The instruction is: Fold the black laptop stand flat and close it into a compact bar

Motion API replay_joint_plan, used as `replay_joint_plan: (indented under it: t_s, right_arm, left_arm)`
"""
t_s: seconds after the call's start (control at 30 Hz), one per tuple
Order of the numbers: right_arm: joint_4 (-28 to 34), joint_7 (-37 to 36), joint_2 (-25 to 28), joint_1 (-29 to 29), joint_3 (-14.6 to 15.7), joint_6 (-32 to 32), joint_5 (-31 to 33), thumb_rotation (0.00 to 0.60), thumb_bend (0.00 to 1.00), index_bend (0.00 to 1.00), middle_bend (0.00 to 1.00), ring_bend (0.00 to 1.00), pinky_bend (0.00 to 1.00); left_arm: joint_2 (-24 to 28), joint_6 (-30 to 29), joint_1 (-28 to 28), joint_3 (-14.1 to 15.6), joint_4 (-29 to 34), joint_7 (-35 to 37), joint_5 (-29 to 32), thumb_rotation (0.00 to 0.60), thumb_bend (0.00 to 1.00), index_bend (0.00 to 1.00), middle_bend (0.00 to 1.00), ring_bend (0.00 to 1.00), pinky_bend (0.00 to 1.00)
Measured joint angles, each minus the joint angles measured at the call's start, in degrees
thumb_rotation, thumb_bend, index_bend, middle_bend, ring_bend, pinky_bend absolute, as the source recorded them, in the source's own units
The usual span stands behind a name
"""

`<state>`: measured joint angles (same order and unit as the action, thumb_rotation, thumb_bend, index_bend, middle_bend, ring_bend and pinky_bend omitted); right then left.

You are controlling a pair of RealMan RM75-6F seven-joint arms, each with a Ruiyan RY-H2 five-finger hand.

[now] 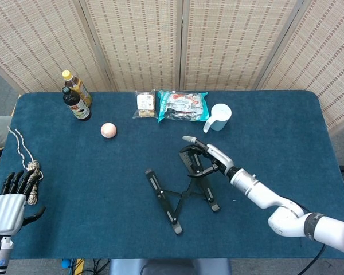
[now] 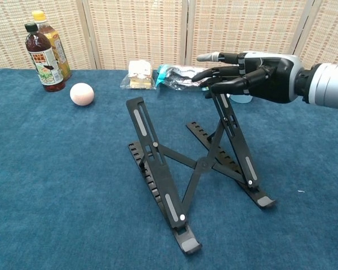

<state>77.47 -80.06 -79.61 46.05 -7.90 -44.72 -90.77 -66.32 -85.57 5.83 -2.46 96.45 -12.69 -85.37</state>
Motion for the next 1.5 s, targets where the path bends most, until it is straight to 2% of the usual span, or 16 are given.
replay_joint_plan:
  t_s: [0.17, 0.33, 0.63, 0.83, 1.23, 1.5]
  right_arm:
    - [-0.6, -7.0, 0.6, 0.6, 2.8, -3.2, -3.9, 0.6, 0.0, 0.16, 0.34, 0.23, 0.26]
    - [-0.1, -10.7, 2.9, -0.2, 6.3, -10.4, -8.4, 0.6, 0.0, 0.16, 0.34, 0.24, 0.26]
    - [4.2, -10.8, 9.6, -4.4, 11.7, -24.2, -13.8, 0.6, 0.0, 0.16, 0.34, 0.24, 0.28]
    - [7.5, -8.8, 13.8, -7.8, 15.7, -30.4, -16.5, 0.6, 0.0, 0.16, 0.34, 0.24, 0.28]
    - [10.3, -5.8, 16.8, -11.5, 20.7, -36.8, -19.9, 0.6, 0.0, 0.16, 0.33, 0.24, 0.3]
    - [10.6, -5.8, 17.0, -11.8, 21.4, -37.3, -19.7, 0.6, 0.0, 0.16, 0.32, 0.24, 0.3]
  left_arm:
    - [-0.1, -0.2, -0.1, 0.1, 0.0, 0.0, -0.1, 0.6, 0.17, 0.15, 0.08, 0.03, 0.0]
    - [0.0, -0.3, 0.0, -0.1, -0.1, 0.1, -0.4, 0.6, 0.17, 0.15, 0.08, 0.03, 0.0]
    - [-0.3, 0.3, 0.9, -0.3, 0.0, -0.2, -1.1, 0.6, 0.17, 0.15, 0.08, 0.03, 0.0]
    - [-0.3, 0.5, 1.2, -0.4, 0.3, -0.6, -1.5, 0.6, 0.17, 0.15, 0.08, 0.03, 0.0]
    - [-0.4, -0.1, 1.0, -0.1, 0.5, -0.7, -2.0, 0.6, 0.17, 0.15, 0.08, 0.04, 0.0]
    - [-0.5, -0.3, 0.9, -0.1, 0.3, -0.5, -2.1, 0.6, 0.17, 0.15, 0.08, 0.04, 0.0]
